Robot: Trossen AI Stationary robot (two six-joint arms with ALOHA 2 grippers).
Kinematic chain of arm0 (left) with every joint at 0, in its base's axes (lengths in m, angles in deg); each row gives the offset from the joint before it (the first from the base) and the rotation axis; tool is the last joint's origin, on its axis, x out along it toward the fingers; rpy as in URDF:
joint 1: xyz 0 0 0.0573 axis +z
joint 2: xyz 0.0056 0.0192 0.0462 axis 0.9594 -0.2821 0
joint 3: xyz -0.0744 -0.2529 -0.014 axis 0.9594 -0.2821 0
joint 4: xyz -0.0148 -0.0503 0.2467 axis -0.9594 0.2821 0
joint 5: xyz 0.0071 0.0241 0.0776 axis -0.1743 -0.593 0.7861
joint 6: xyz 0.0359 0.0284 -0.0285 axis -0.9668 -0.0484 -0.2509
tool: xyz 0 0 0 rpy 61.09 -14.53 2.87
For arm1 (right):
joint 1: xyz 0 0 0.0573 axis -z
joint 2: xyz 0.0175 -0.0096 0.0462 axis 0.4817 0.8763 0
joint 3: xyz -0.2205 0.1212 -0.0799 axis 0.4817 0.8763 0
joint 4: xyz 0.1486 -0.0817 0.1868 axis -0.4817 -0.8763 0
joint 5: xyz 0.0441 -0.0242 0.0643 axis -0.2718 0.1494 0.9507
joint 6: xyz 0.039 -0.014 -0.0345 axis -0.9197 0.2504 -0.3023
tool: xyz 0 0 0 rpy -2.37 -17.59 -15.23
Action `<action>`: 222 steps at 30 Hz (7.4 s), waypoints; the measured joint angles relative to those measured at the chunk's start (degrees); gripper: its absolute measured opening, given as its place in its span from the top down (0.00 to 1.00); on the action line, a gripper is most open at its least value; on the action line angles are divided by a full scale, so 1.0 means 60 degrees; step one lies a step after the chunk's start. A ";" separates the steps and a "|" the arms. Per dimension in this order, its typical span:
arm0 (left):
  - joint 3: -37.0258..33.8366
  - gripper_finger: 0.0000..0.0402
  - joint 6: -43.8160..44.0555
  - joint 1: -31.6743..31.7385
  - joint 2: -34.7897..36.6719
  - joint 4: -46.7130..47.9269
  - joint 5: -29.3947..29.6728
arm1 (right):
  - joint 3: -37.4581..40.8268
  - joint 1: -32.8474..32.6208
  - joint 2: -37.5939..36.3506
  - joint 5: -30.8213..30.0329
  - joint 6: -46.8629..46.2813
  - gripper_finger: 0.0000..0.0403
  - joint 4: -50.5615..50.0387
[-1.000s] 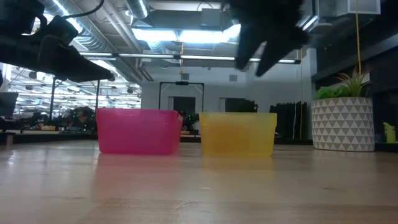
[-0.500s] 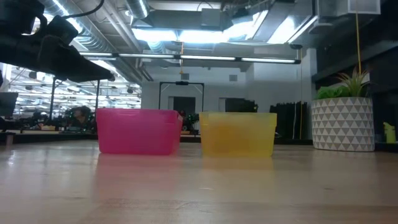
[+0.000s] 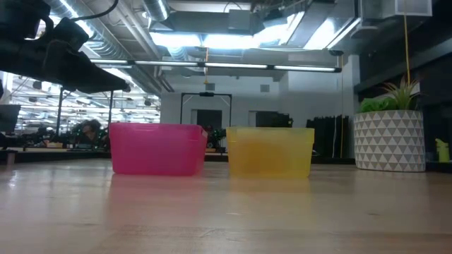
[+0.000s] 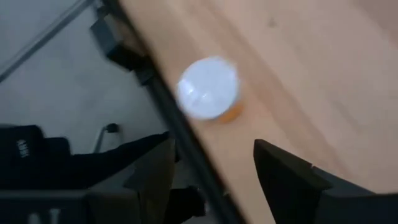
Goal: Pick and place medicine bottles into bin by pill shape (circle, oval)
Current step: Put the large orange pill bottle into the yellow bin
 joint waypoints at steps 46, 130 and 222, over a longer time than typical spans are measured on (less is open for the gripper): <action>0.0000 0.60 0.0000 0.0000 0.0000 0.0000 0.0000 | 0.0000 0.0667 0.0520 0.2226 0.1785 0.31 -0.0568; 0.0000 0.60 0.0000 0.0002 0.0000 0.0000 0.0000 | 0.0007 0.1836 0.1007 0.1790 0.7729 0.33 0.1442; 0.0000 0.59 0.0000 0.0004 0.0003 0.0000 0.0003 | 0.4218 0.7639 -0.1947 0.0488 0.6450 0.42 0.3387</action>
